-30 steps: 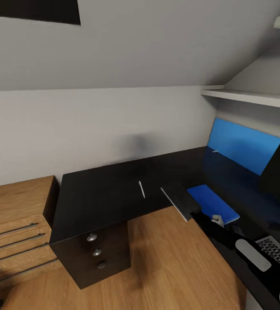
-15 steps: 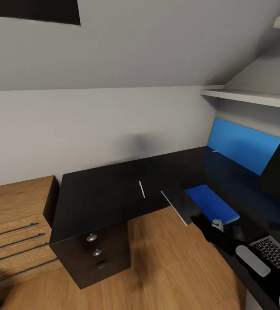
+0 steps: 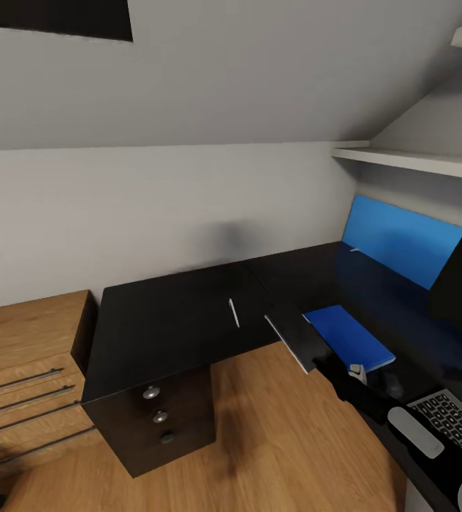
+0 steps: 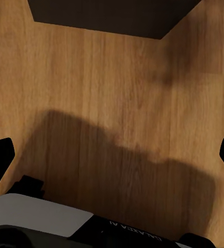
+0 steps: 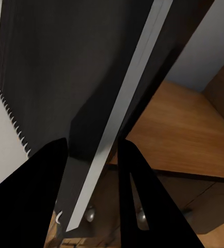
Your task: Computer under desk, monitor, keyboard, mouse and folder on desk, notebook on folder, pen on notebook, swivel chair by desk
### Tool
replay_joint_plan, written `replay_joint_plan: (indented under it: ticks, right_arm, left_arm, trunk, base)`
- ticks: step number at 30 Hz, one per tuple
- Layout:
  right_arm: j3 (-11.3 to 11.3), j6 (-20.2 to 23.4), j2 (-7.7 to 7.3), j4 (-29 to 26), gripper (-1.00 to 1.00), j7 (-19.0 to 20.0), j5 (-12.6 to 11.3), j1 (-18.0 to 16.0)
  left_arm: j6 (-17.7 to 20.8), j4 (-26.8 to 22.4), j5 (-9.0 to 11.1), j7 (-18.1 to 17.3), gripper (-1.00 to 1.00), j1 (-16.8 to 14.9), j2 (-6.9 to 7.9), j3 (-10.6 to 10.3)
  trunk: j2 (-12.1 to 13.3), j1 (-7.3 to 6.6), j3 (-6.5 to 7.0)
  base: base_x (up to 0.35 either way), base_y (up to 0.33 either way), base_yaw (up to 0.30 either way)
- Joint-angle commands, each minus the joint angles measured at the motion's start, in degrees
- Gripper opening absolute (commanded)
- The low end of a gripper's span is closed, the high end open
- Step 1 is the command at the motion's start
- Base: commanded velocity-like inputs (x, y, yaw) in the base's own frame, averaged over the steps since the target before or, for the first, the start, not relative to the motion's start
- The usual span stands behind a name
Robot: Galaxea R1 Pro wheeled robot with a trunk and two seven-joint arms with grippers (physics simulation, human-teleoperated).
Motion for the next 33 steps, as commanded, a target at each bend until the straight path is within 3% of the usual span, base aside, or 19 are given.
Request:
replay_joint_plan:
  ticks: [1,9,33]
  right_arm:
    - [0.2,0.2,-0.05,0.0,-1.0,0.1,-0.6,-0.1]
    - [-0.5,0.7,-0.01,-0.1,-1.0,0.1,-0.7,-0.1]
    - [-0.9,0.4,0.05,-0.1,-1.0,0.0,-0.7,-0.1]
  left_arm:
    - [-0.3,0.0,0.6,0.2,1.0,0.0,0.05,-0.4]
    - [-0.3,0.0,0.6,0.2,1.0,0.0,0.05,-0.4]
    - [-0.3,0.0,0.6,0.2,1.0,0.0,-0.03,-0.4]
  trunk:
    - [0.0,0.0,-0.06]
    - [0.0,0.0,-0.09]
    - [0.0,0.0,-0.9]
  base:
    - [0.0,0.0,0.0]
    - [0.0,0.0,-0.059]
    - [0.0,0.0,-0.205]
